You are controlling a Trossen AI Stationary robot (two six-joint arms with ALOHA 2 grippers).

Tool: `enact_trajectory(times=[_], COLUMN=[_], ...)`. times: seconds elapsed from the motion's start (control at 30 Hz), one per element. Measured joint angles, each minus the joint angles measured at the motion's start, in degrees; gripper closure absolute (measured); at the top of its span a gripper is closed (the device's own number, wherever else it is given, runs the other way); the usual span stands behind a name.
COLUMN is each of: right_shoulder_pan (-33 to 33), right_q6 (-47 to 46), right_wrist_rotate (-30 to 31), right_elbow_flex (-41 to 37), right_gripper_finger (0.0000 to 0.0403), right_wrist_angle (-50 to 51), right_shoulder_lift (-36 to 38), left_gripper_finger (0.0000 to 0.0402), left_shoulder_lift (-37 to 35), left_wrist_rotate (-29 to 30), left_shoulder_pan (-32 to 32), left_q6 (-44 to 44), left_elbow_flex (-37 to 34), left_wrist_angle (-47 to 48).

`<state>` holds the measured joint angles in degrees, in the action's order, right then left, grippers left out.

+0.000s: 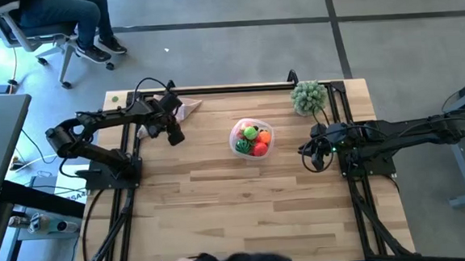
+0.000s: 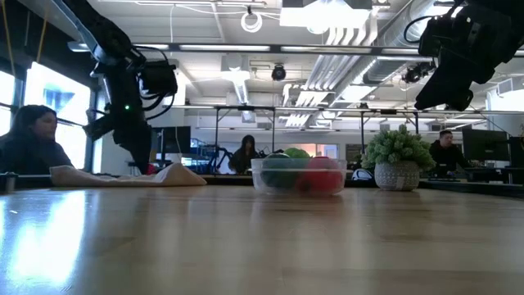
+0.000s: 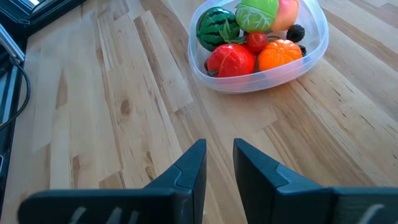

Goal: Pick and placing Produce into tupperware
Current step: Put the cherry into the transparent bin

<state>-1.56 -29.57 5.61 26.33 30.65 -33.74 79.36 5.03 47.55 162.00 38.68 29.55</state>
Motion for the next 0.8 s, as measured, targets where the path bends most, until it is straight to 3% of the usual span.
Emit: enact_trajectory(times=[0.37,0.8], right_shoulder_pan=[0.0,0.0], right_q6=[0.0,0.0], right_wrist_rotate=[0.0,0.0], right_elbow_flex=[0.0,0.0], right_gripper_finger=[0.0331,0.0331], right_wrist_angle=[0.0,0.0], right_shoulder_lift=[0.0,0.0], left_gripper_finger=[0.0286,0.0286], left_shoulder_lift=[3.6,4.2], left_wrist_rotate=[-10.2,-11.0], left_shoulder_pan=[-0.1,-5.0], left_q6=[-29.4,-54.0], left_elbow_flex=[0.0,0.0], left_wrist_angle=[-2.8,-1.9])
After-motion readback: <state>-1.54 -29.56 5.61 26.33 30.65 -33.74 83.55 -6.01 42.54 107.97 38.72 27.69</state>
